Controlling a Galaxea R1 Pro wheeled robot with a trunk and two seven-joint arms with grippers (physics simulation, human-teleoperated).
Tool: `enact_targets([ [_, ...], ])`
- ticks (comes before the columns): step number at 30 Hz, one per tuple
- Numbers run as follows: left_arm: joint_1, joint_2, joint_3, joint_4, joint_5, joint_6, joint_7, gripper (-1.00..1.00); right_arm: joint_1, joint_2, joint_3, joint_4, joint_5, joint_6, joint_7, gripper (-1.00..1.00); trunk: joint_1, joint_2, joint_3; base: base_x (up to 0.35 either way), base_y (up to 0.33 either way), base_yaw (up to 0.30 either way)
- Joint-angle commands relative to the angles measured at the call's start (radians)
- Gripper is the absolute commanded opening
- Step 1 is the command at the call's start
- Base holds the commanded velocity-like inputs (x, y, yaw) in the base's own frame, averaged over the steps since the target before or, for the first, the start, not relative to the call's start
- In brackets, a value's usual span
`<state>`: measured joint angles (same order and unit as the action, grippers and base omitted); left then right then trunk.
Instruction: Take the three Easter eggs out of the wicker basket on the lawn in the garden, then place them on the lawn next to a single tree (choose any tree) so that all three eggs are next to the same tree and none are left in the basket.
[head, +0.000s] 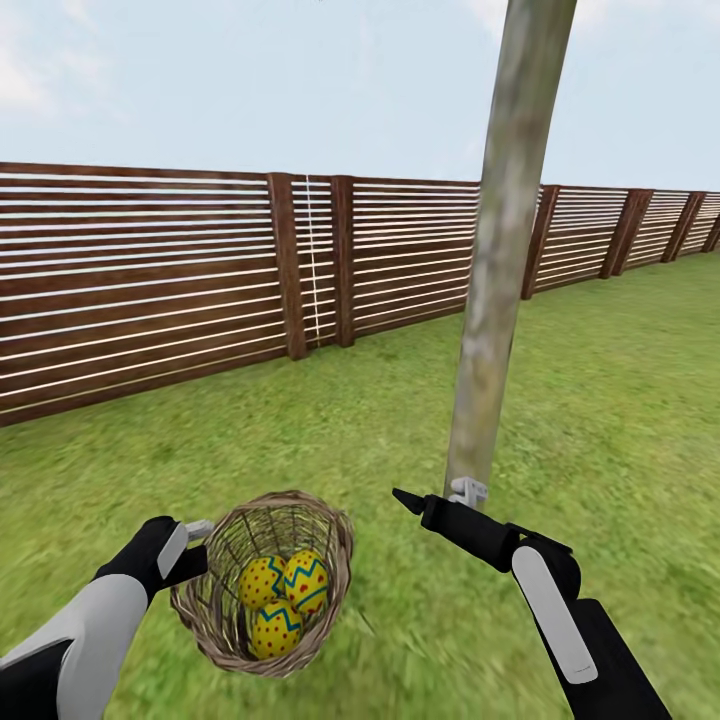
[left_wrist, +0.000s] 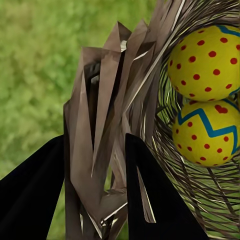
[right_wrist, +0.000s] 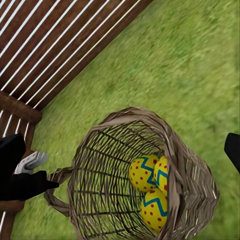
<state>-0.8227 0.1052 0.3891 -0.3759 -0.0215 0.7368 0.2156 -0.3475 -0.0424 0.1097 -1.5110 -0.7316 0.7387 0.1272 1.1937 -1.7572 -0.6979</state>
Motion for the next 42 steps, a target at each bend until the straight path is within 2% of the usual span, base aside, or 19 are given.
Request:
enact_targets([
  [1, -0.001, -0.001, 0.008, -0.001, 0.006, 0.003, 0.001, -1.00, -0.001, -0.001, 0.000, 0.000, 0.003, 0.003, 0.003, 1.00, 0.004, -0.008, -0.004, 0.000, 0.000, 0.000],
  [42, -0.001, -0.001, 0.007, -0.001, 0.005, 0.001, 0.000, -1.00, -0.001, 0.001, 0.001, -0.001, 0.001, -0.012, 0.002, 1.00, 0.161, -0.295, -0.133, 0.000, 0.000, 0.000],
])
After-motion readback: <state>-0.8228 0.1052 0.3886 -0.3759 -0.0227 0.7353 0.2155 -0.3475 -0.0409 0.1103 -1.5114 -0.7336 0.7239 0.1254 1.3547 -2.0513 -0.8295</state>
